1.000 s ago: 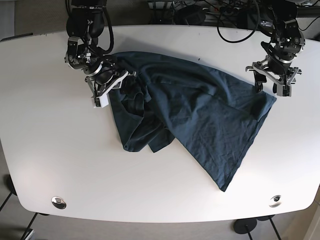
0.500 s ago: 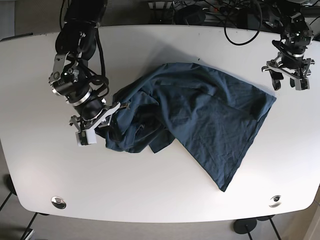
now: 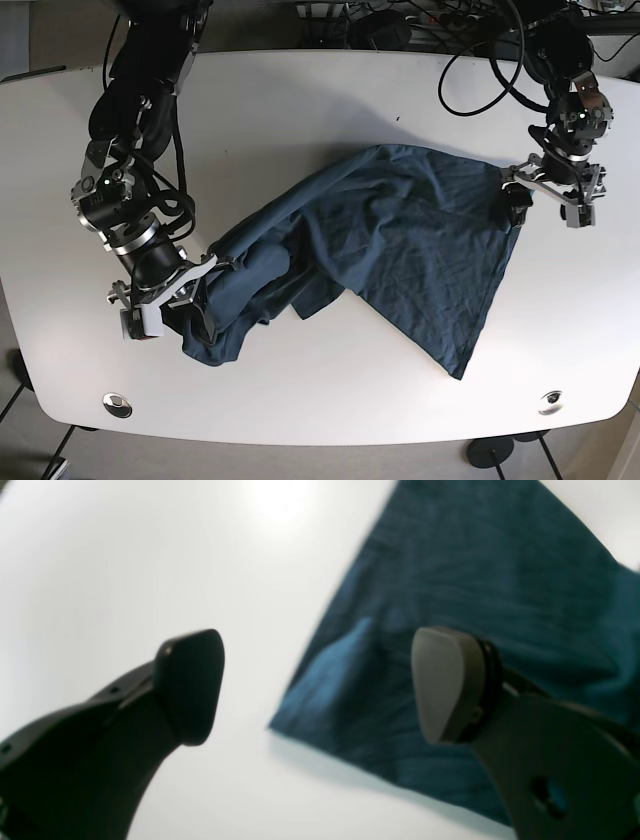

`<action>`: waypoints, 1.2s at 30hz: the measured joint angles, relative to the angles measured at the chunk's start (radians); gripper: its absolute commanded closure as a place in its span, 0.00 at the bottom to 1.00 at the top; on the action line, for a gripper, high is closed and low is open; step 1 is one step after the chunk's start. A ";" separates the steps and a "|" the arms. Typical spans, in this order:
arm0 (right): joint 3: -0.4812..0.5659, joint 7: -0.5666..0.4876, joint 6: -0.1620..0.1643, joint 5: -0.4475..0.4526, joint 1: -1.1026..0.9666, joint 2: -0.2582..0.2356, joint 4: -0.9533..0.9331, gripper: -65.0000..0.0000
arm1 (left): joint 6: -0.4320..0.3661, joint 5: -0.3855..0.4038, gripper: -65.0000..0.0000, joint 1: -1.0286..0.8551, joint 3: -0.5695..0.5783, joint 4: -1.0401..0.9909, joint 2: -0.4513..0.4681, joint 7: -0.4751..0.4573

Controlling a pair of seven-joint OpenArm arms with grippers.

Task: Fold the T-shirt properly
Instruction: 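Lift the shirt with both grippers and lay it flat across the table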

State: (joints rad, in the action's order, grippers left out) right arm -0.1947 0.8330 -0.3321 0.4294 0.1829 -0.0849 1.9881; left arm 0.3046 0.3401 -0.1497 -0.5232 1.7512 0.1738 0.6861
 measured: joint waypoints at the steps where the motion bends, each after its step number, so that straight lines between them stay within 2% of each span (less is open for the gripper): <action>1: 0.001 0.002 -0.010 0.010 0.005 -0.016 0.000 0.97 | 0.002 0.004 0.19 0.003 0.007 -0.018 0.001 -0.006; 3: -0.004 0.003 0.002 -0.007 0.000 -0.032 0.000 0.97 | -0.010 -0.004 0.19 0.003 0.007 -0.078 0.005 -0.006; 5: -0.002 0.009 0.000 -0.002 -0.004 -0.030 0.000 0.97 | -0.013 -0.010 0.19 0.012 0.037 -0.150 0.010 -0.008; 8: -0.002 -0.003 -0.002 0.005 -0.016 -0.026 0.000 0.97 | -0.010 -0.006 0.19 0.023 0.112 -0.205 0.032 -0.112; 13: -0.004 0.001 -0.002 0.002 -0.037 -0.023 -0.001 0.97 | -0.010 -0.007 0.19 0.019 0.174 -0.270 0.030 -0.129; 14: -0.003 0.000 -0.002 0.002 -0.042 -0.023 -0.001 0.97 | -0.010 -0.004 0.22 0.020 0.184 -0.280 0.032 -0.142; 15: -0.003 0.001 -0.002 0.005 -0.047 -0.023 -0.001 0.97 | -0.009 -0.003 0.29 0.023 0.196 -0.294 0.039 -0.155; 18: -0.005 0.001 -0.002 0.004 -0.062 -0.023 -0.001 0.97 | -0.009 0.009 0.72 0.037 0.211 -0.363 0.071 -0.192; 19: -0.005 0.002 -0.002 0.002 -0.064 -0.023 -0.001 0.97 | -0.010 0.012 0.89 0.037 0.207 -0.375 0.074 -0.199; 20: -0.005 0.001 -0.002 0.005 -0.066 -0.023 -0.001 0.97 | -0.010 0.012 1.00 0.039 0.207 -0.381 0.080 -0.201; 23: -0.049 -0.001 -0.004 0.002 -0.078 -0.012 -0.002 0.97 | -0.009 0.015 1.00 0.031 0.208 -0.348 0.084 -0.167; 27: -0.090 0.006 0.002 -0.053 -0.051 0.019 -0.054 0.97 | -0.005 0.003 1.00 -0.014 0.151 -0.205 0.075 -0.113; 31: -0.093 0.004 -0.001 -0.079 0.061 0.021 -0.142 0.97 | -0.005 -0.002 1.00 -0.002 0.143 -0.008 0.082 -0.111; 34: -0.095 0.006 0.002 -0.088 0.169 0.014 -0.229 0.97 | 0.003 0.004 1.00 0.047 0.080 0.118 0.087 -0.111; 36: -0.095 0.005 0.002 -0.134 0.250 0.013 -0.278 0.97 | -0.010 -0.004 1.00 0.130 0.068 0.138 0.105 -0.069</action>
State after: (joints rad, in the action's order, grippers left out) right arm -0.2893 0.8383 -0.3298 0.2955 0.4332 -0.0719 1.7103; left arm 0.2951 0.3363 -0.0200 -0.4549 1.8896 0.2783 0.6174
